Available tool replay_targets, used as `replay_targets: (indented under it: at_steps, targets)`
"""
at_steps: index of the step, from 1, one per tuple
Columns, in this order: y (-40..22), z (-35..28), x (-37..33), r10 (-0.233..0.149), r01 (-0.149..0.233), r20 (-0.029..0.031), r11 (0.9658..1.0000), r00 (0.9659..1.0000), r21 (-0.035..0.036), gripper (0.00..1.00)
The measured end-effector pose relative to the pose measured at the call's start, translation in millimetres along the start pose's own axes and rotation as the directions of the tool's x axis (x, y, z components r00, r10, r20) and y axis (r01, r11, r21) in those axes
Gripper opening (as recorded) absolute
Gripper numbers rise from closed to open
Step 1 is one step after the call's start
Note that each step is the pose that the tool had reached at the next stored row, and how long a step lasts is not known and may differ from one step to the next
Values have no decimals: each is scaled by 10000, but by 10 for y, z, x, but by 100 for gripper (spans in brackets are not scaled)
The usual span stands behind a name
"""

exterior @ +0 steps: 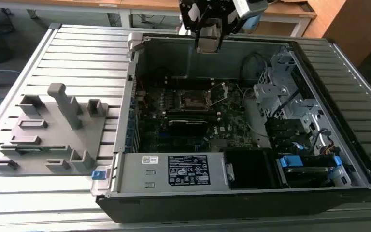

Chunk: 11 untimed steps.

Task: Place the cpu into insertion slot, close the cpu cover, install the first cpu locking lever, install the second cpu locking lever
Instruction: 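Place the cpu into insertion slot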

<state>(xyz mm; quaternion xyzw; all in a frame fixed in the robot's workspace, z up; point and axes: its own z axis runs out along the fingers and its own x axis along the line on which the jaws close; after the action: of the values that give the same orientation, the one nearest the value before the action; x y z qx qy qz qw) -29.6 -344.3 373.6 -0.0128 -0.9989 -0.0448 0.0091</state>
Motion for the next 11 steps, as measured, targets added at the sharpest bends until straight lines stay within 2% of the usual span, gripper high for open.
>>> replay_targets:
  at_steps: [11]
  targets:
    - [-1,6,0,0,0,0,10000,10000,5,54]
